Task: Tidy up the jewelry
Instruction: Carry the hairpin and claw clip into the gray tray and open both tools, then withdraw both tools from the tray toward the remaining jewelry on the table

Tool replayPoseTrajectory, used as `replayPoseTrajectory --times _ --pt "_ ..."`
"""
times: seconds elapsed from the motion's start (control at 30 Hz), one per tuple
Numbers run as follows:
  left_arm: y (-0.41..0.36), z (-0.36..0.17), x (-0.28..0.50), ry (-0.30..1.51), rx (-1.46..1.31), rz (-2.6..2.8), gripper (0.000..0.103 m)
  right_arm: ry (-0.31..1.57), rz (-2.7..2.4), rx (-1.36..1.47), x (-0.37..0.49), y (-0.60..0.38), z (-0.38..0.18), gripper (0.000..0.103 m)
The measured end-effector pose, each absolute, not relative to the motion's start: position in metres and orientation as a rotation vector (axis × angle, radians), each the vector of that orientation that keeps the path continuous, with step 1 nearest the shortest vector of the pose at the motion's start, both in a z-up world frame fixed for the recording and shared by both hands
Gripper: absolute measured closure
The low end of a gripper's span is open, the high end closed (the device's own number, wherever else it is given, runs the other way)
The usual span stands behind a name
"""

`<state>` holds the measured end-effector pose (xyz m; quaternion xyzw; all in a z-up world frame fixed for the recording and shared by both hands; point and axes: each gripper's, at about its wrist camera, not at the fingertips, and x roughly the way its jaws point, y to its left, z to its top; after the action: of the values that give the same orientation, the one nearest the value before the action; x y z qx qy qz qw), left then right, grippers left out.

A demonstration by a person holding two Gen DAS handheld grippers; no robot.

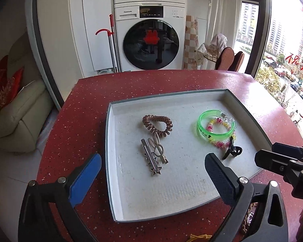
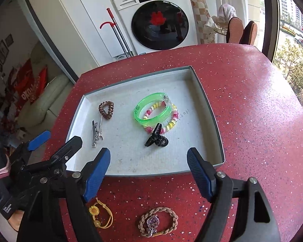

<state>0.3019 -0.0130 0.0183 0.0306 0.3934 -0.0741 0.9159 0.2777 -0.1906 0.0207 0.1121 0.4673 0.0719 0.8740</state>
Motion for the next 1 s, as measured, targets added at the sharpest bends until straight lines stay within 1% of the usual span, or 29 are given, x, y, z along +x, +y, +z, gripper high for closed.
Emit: replayPoseTrajectory --times 0.1,0.33,0.53,0.77,1.0 --pt "-0.005 0.026 0.291 0.792 0.043 -0.157 0.0 0.949 0.16 0.227 0.265 -0.188 0.027 0.016" --pt "0.011 0.037 0.259 0.786 0.042 -0.182 0.0 0.894 0.211 0.239 0.238 -0.179 0.038 0.016" --pt "0.02 0.037 0.235 0.807 0.017 -0.211 0.0 0.96 0.242 0.218 0.221 -0.164 0.035 0.015" --pt "0.021 0.023 0.2 0.807 0.094 -0.185 0.0 1.004 0.231 0.125 0.193 -0.148 0.021 0.015" --pt "0.036 0.008 0.181 0.828 0.073 -0.145 0.0 1.052 0.203 0.095 0.171 -0.149 0.004 0.015"
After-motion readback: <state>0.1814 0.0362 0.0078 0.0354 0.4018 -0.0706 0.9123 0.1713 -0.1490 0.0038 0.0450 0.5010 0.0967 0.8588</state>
